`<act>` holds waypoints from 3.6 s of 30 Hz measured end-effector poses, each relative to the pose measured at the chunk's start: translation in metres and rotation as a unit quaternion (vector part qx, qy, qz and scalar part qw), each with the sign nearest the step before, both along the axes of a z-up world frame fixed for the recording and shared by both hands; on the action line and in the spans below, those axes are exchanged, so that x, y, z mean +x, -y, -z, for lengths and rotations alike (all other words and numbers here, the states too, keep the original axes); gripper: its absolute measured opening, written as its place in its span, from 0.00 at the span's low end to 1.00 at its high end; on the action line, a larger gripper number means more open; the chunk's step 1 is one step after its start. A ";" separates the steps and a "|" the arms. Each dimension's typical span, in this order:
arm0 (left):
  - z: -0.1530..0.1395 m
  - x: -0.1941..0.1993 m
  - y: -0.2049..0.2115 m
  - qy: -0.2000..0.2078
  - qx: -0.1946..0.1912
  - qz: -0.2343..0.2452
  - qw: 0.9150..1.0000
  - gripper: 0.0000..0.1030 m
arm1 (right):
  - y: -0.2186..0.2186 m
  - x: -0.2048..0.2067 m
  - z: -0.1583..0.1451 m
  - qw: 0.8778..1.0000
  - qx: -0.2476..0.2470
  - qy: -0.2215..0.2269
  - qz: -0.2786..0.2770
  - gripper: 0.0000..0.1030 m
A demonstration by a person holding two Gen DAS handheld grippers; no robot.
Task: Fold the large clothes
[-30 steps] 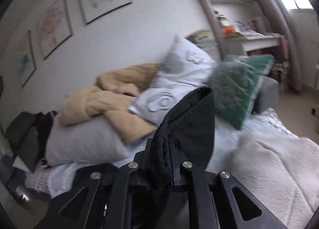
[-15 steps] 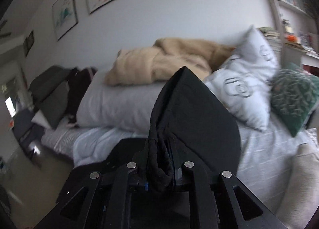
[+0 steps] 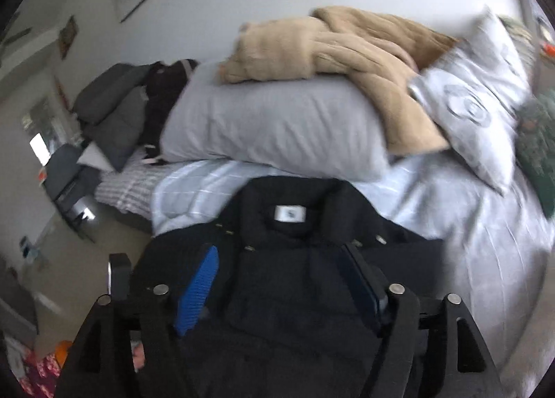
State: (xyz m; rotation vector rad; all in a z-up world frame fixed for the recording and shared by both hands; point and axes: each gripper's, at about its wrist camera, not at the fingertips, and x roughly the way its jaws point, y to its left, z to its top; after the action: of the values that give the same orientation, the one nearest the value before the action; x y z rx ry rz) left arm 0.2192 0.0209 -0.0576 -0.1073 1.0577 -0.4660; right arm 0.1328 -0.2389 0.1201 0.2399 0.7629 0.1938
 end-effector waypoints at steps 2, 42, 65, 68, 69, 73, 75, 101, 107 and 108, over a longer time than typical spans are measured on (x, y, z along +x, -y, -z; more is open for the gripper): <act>0.017 0.015 0.017 -0.005 0.016 0.002 1.000 0.79 | 0.024 -0.005 0.022 0.999 -0.004 -0.018 0.027 0.74; -0.018 -0.081 -0.113 0.012 0.077 -0.137 0.987 0.96 | -0.028 -0.097 0.121 0.988 -0.112 -0.080 0.073 0.83; 0.090 -0.069 -0.323 -0.135 -0.231 -0.412 0.871 0.91 | -0.047 -0.075 0.169 0.981 -0.138 -0.128 0.051 0.83; 0.114 -0.065 -0.327 -0.157 -0.274 -0.435 0.843 0.91 | -0.049 -0.075 0.171 0.981 -0.133 -0.131 0.047 0.83; 0.119 -0.064 -0.329 -0.151 -0.290 -0.449 0.832 0.91 | -0.049 -0.075 0.171 0.981 -0.134 -0.131 0.046 0.83; 0.124 -0.060 -0.340 -0.119 -0.335 -0.490 0.796 0.91 | -0.048 -0.075 0.172 0.981 -0.130 -0.133 0.047 0.83; 0.126 -0.059 -0.346 -0.106 -0.353 -0.518 0.772 0.90 | -0.047 -0.074 0.174 0.982 -0.123 -0.137 0.048 0.83; -0.066 -0.044 -0.131 0.263 -0.063 -0.161 0.949 0.10 | -0.040 -0.080 0.160 0.985 -0.109 -0.119 0.053 0.83; 0.028 -0.032 -0.030 0.098 0.041 0.047 0.993 0.44 | -0.041 -0.080 0.164 0.985 -0.111 -0.125 0.052 0.83; 0.047 -0.031 -0.019 0.051 0.058 0.073 0.994 0.61 | -0.042 -0.079 0.165 0.984 -0.111 -0.128 0.052 0.83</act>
State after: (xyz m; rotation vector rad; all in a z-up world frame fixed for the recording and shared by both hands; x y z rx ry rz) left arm 0.1883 0.0403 -0.1047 0.0960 0.9932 -0.5359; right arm 0.0534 -0.1973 -0.0452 0.0929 1.0171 -0.0223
